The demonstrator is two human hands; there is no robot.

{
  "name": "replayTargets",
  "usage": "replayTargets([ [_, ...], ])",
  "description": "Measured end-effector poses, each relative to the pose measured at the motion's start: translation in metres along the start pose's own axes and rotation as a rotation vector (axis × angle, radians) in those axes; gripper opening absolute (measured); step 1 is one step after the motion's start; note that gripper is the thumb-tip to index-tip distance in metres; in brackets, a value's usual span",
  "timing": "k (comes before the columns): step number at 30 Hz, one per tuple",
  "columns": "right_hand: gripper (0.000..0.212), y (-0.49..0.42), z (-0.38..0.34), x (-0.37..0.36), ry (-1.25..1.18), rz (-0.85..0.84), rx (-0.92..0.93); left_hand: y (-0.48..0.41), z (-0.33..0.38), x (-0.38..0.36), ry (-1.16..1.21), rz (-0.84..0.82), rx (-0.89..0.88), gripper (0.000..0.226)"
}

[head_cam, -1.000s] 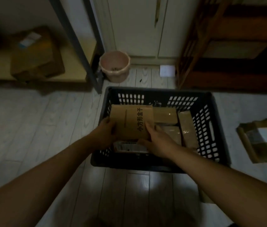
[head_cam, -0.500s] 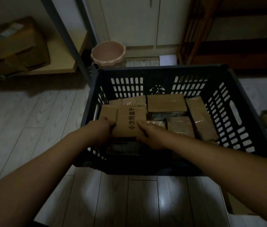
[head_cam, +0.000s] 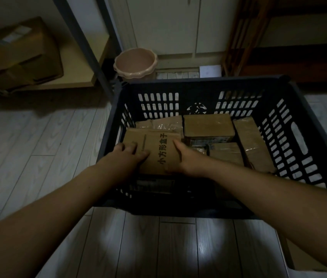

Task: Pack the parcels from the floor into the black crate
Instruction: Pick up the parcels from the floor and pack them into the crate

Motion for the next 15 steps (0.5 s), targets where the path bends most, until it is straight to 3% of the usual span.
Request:
replayTargets([
  [6, 0.101, 0.003, 0.008, -0.005, 0.153, -0.024, 0.062, -0.008, 0.006, -0.003, -0.200, 0.042, -0.091, 0.074],
  [10, 0.101, -0.004, 0.015, -0.016, 0.315, -0.115, 0.014, -0.023, 0.008, -0.016, -0.123, -0.127, -0.121, 0.072],
  [15, 0.100, -0.008, 0.011, -0.007, 0.341, -0.092, 0.018, -0.031, 0.001, -0.016, -0.094, -0.046, -0.132, 0.081],
])
Point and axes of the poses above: each hand's wrist, its own y-axis away from the middle knuckle, its own x-axis out of the back of the hand, z = x × y, the point moved 2 cm from there along -y, towards the middle knuckle, and after that the axes turned 2 degrees about y, right-handed, at the moved point
